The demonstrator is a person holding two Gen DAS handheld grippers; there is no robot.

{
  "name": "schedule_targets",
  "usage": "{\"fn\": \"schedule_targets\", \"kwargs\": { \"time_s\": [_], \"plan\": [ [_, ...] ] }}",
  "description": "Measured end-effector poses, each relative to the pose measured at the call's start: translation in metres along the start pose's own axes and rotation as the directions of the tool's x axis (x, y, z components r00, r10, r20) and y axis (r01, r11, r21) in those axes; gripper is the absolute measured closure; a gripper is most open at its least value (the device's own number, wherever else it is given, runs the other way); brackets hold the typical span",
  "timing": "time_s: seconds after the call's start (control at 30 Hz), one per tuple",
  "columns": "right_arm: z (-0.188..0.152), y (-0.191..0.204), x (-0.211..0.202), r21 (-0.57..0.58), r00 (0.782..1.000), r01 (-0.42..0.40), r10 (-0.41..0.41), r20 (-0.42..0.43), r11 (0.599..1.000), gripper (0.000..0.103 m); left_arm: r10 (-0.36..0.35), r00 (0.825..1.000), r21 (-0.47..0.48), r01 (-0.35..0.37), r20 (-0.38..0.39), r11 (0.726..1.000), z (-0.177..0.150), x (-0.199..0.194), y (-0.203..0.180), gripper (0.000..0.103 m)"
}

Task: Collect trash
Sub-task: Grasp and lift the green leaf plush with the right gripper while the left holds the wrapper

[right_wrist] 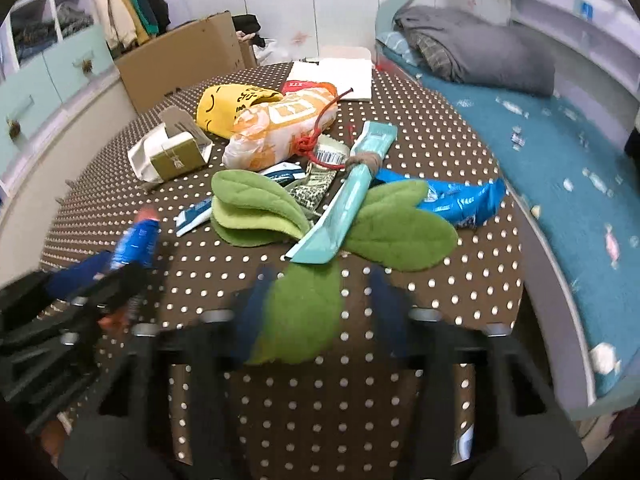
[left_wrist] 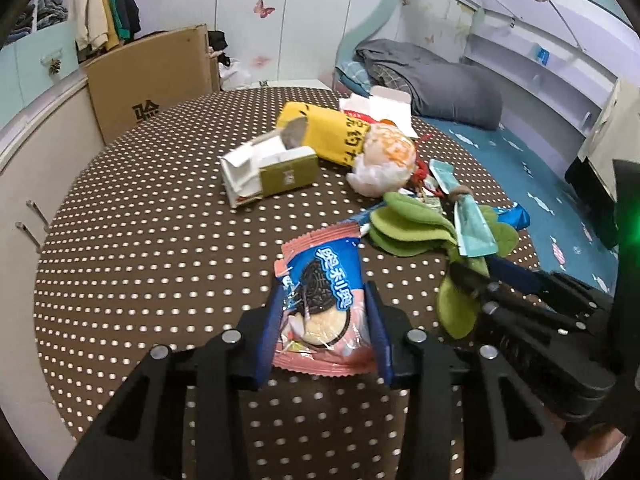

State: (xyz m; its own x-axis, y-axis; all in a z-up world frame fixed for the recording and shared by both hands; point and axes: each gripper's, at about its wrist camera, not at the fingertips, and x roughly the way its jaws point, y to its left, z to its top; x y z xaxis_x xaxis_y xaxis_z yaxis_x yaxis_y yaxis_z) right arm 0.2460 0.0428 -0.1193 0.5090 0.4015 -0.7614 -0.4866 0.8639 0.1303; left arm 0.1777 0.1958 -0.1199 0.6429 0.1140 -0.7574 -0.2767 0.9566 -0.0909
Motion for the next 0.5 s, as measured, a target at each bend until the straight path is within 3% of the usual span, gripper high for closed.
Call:
{"fn": "schedule_targets", "kwargs": {
  "time_s": [0.07, 0.2, 0.5],
  "plan": [
    [-0.001, -0.001, -0.001, 0.009, 1.000, -0.023, 0.023, -0.019, 1.000, 0.094, 0.001, 1.000, -0.002, -0.001, 0.001, 1.000, 0.000, -0.003, 0.002, 0.063],
    [-0.004, -0.006, -0.019, 0.038, 0.994, -0.111, 0.111, 0.003, 0.993, 0.096, 0.009, 1.000, 0.018, -0.009, 0.008, 1.000, -0.002, -0.010, 0.000, 0.064],
    [-0.007, -0.007, -0.074, 0.026, 0.987, -0.116, 0.112, 0.115, 0.993, 0.097, -0.021, 0.999, 0.053, 0.019, 0.047, 0.998, -0.002, -0.028, -0.016, 0.063]
  ]
}}
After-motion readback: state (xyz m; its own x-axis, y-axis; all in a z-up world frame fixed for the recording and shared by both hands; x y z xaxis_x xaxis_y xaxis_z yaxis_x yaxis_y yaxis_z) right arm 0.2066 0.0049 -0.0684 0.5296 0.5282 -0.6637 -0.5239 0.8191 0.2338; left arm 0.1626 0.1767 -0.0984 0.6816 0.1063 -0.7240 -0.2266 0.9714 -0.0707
